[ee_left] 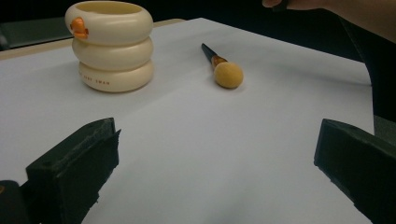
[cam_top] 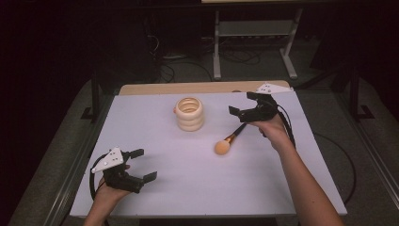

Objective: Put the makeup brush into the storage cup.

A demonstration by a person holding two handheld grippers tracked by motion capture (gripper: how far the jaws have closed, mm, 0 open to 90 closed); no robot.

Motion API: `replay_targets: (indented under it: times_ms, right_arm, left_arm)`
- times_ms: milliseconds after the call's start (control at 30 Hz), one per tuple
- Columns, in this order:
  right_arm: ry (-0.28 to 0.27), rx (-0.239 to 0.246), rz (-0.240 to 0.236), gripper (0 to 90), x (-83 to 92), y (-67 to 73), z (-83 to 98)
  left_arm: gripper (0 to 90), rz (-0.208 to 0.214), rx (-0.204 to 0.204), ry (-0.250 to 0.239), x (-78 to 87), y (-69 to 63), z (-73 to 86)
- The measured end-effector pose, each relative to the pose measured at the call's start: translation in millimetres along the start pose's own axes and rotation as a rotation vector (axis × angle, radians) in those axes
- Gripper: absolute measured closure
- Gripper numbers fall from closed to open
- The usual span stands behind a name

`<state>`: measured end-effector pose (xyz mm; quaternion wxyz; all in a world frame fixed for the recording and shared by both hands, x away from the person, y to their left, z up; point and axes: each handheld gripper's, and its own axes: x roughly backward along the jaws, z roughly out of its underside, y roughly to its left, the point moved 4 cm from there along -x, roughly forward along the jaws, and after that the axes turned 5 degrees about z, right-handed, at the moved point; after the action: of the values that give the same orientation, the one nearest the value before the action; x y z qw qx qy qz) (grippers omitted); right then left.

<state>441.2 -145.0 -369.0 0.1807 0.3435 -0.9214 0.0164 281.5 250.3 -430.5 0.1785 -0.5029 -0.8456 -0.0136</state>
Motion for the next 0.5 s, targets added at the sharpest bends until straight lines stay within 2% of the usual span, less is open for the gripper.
replay_targets:
  times_ms: [500]
  right_arm:
    - [0.027,0.001,0.0,0.0,-15.1,-3.8,-3.5]
  left_arm:
    - [0.0,0.001,-0.001,-0.005,0.3,0.0,-0.5]
